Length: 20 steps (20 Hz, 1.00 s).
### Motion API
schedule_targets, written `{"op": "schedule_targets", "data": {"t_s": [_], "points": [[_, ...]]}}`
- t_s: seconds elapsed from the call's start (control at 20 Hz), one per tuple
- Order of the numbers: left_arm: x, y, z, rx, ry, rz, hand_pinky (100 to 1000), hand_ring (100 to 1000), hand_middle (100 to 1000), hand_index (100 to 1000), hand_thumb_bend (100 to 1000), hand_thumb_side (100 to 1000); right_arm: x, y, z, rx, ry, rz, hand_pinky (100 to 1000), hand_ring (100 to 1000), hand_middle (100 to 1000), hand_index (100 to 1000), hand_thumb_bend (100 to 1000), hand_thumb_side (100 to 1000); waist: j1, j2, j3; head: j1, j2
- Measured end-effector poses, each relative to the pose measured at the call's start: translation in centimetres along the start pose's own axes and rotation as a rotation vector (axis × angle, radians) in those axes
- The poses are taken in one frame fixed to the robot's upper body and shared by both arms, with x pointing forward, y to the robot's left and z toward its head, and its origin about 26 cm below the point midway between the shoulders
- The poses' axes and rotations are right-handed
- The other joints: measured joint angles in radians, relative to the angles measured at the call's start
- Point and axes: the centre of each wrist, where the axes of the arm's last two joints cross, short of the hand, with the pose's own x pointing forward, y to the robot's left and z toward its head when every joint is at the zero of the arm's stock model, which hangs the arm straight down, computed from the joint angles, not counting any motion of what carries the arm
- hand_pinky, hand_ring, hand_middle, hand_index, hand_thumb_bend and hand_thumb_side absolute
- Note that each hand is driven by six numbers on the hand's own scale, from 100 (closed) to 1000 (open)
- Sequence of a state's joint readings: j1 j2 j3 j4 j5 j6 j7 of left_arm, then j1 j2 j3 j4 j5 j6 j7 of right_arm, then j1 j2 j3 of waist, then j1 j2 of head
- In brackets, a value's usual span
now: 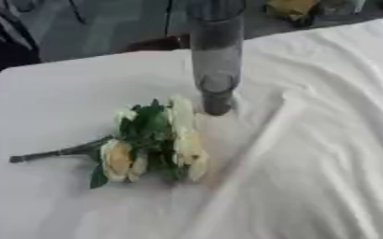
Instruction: Arrange flowers into the vase.
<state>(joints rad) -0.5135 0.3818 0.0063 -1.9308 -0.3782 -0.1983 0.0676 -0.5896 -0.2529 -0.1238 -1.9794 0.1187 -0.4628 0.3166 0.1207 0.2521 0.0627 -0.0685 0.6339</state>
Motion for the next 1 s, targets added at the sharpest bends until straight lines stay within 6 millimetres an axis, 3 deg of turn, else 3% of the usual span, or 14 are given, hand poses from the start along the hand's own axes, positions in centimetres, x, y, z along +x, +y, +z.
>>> {"op": "schedule_targets", "data": {"t_s": [0.05,0.55,0.65,0.8,1.0], "points": [[-0.2,0.2,-0.1,-0.038,0.01,-0.031,877,963,985,1000,100,979,0.0,0.0,0.0,0.0,0.0,0.0,789,838,793,926,240,1000,0.0,0.0,0.0,0.002,0.0],[-1.5,0.4,-2.8,-0.43,0.087,-0.349,944,990,1000,1000,163,940,0.0,0.1,0.0,0.002,0.003,-0.003,791,839,793,926,238,1000,-0.004,-0.008,-0.01,0.014,0.008],[-1.4,0.6,-3.1,-0.483,0.097,-0.409,965,1000,1000,1000,271,1000,0.0,0.2,-0.1,0.004,0.002,-0.005,792,840,793,926,239,1000,-0.006,-0.008,-0.014,0.019,0.008],[-1.1,0.4,-3.5,-0.554,0.093,-0.475,980,1000,1000,1000,380,1000,0.0,0.2,-0.1,0.006,0.001,-0.007,792,840,793,926,238,1000,-0.006,-0.008,-0.016,0.024,0.008],[-1.1,0.1,-3.6,-0.646,0.09,-0.549,980,1000,1000,1000,380,1000,0.0,0.2,-0.2,0.007,-0.002,-0.007,792,840,793,926,238,1000,-0.006,-0.008,-0.018,0.026,0.008]]}}
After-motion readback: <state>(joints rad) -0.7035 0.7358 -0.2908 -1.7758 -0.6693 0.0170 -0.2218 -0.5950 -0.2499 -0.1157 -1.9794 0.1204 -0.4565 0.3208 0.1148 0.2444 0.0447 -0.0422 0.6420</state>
